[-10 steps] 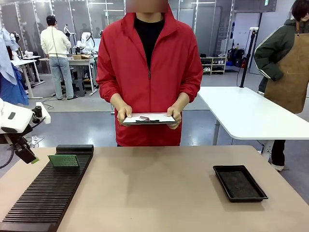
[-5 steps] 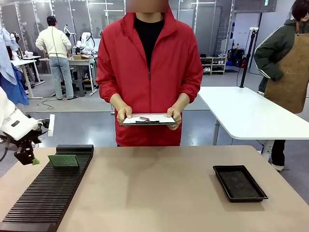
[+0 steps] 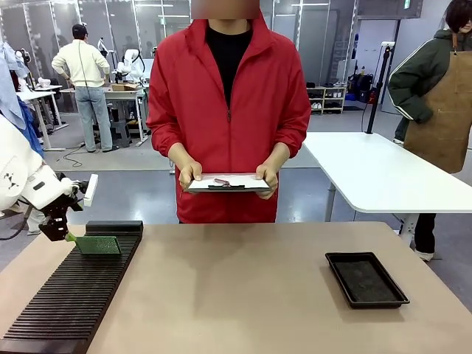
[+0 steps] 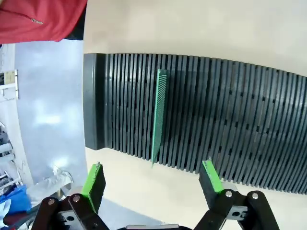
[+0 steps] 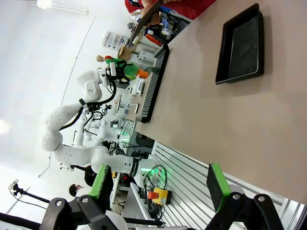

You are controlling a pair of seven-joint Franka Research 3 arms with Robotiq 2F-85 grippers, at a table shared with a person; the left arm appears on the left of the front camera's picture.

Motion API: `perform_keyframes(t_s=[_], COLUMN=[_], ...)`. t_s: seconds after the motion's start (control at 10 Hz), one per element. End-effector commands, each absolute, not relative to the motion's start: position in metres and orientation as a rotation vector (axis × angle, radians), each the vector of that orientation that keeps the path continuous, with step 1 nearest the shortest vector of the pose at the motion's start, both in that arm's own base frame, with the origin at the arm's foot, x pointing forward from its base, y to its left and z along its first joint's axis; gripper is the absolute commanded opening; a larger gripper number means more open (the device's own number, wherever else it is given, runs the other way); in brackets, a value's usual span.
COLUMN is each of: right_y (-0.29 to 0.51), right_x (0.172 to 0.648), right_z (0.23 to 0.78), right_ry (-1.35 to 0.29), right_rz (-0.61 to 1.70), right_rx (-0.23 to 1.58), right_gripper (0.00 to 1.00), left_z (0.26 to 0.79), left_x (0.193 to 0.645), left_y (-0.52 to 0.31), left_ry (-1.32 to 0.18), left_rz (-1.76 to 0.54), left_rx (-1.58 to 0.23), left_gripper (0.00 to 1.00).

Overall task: Inspect the PCB.
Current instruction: Pick up the Blank PCB and present it to the human.

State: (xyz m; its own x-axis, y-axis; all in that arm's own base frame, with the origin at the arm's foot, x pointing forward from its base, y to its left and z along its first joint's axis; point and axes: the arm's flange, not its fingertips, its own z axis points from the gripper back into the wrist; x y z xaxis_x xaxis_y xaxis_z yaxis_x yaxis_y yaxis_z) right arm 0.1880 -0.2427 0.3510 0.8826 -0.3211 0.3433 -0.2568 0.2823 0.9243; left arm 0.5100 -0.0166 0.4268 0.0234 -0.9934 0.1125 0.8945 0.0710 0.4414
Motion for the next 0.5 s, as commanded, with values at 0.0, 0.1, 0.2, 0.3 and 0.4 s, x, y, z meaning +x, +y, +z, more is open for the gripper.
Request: perform_keyframes(t_s=[0.0, 0.1, 0.2, 0.3, 0.4], right_y=[-0.243, -0.243, -0.243, -0.243, -0.243], right_x=[0.187, 0.187, 0.187, 0.187, 0.187], right_z=[0.353, 0.353, 0.353, 0.353, 0.353], right_ry=[-0.538, -0.538, -0.538, -0.538, -0.538], right_rz=[-0.039, -0.039, -0.039, -0.039, -0.039], right_rx=[1.308, 1.308, 1.308, 1.308, 1.308], right_gripper=[1.00, 1.00, 1.00, 1.00, 1.00], left_z=[0.422, 0.417, 0.411, 0.403, 0.397], left_x=[0.533, 0.538, 0.544, 0.553, 0.560], left_y=[-0.011, -0.011, -0.010, -0.009, -0.009], left_ry=[-0.379, -0.364, -0.352, -0.344, -0.326], left_rz=[-1.495, -1.488, -1.472, -1.470, -1.466], left_rx=[0.244, 0.239, 0.237, 0.232, 0.227], left_gripper=[1.00, 1.00, 1.00, 1.00, 1.00])
